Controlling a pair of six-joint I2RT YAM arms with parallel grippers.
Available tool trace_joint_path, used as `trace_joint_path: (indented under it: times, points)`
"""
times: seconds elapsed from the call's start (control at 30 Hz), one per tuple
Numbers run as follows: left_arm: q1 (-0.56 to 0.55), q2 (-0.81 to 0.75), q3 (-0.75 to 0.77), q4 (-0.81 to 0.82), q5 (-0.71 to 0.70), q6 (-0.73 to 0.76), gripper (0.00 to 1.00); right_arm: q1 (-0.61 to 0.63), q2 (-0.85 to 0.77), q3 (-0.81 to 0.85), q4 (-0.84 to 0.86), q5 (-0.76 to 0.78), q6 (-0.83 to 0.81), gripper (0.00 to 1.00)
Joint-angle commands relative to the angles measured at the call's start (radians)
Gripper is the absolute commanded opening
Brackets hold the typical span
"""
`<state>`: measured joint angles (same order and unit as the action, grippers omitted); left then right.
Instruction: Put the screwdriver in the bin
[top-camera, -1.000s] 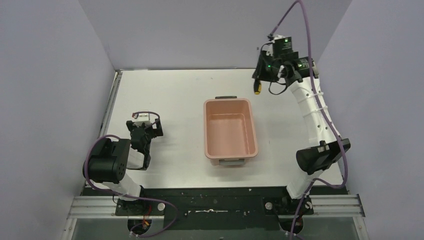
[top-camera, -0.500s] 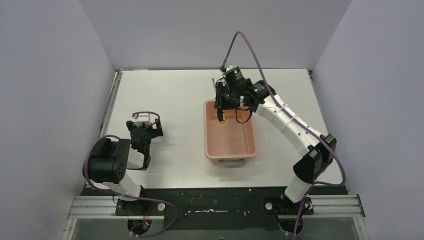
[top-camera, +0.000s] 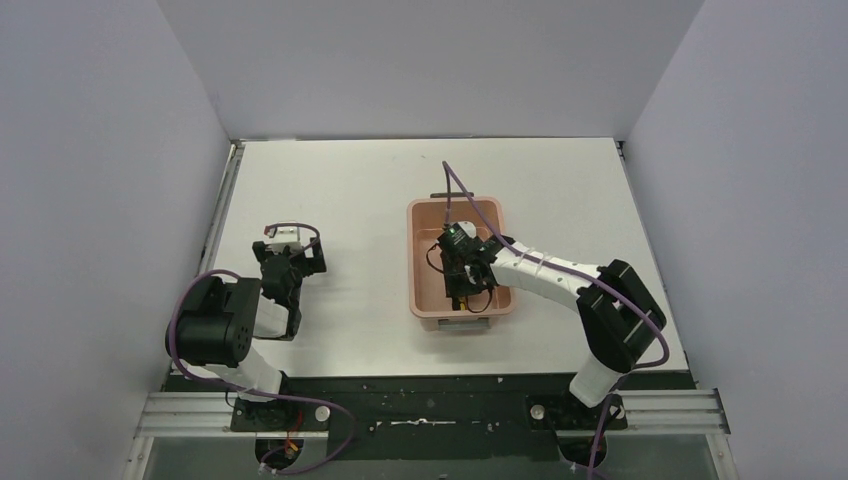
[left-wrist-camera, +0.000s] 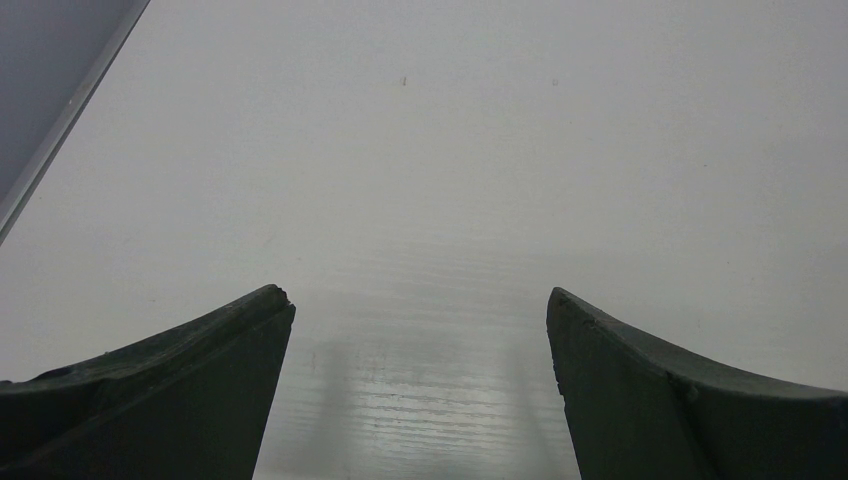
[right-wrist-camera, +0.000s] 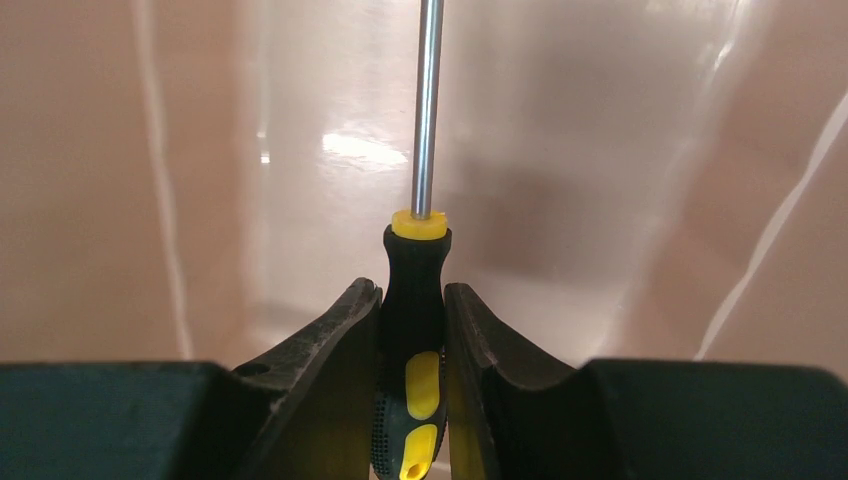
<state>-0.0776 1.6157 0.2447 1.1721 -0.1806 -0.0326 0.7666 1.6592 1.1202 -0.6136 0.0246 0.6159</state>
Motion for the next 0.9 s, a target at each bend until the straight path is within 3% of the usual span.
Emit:
trace_joint_path:
  times: [0.0, 0.07, 0.13, 0.27, 0.57, 0.67, 0.7, 0.73, 0.77, 0.87]
  points:
    - [0.002, -0.005, 0.008, 0.043, 0.006, 0.006, 0.97, -0.003, 0.008, -0.042, 0.144, 0.068, 0.029, 0.0]
    - [0.003, -0.006, 0.008, 0.042, 0.006, 0.005, 0.97, -0.003, 0.018, -0.047, 0.147, 0.075, 0.028, 0.03]
    - [0.002, -0.005, 0.008, 0.042, 0.006, 0.005, 0.97, -0.003, 0.019, -0.049, 0.146, 0.082, 0.028, 0.13]
    - [0.003, -0.004, 0.008, 0.041, 0.006, 0.006, 0.97, -0.003, 0.008, -0.015, 0.097, 0.115, 0.023, 0.47]
    - [0.003, -0.006, 0.008, 0.041, 0.006, 0.005, 0.97, 0.0, -0.112, 0.243, -0.066, 0.202, -0.062, 0.51]
    - [0.002, -0.006, 0.008, 0.041, 0.006, 0.005, 0.97, -0.011, -0.153, 0.324, -0.083, 0.235, -0.122, 0.57]
    - [0.002, -0.006, 0.008, 0.04, 0.006, 0.005, 0.97, -0.023, -0.166, 0.342, -0.084, 0.24, -0.149, 0.64]
    - [0.002, -0.005, 0.008, 0.04, 0.006, 0.005, 0.97, -0.044, -0.181, 0.357, -0.081, 0.242, -0.169, 0.77]
    - [0.002, -0.006, 0.008, 0.041, 0.006, 0.006, 0.97, -0.072, -0.196, 0.367, -0.073, 0.236, -0.185, 0.97]
    - [0.002, -0.006, 0.008, 0.04, 0.005, 0.005, 0.97, -0.168, -0.254, 0.34, 0.014, 0.178, -0.267, 1.0]
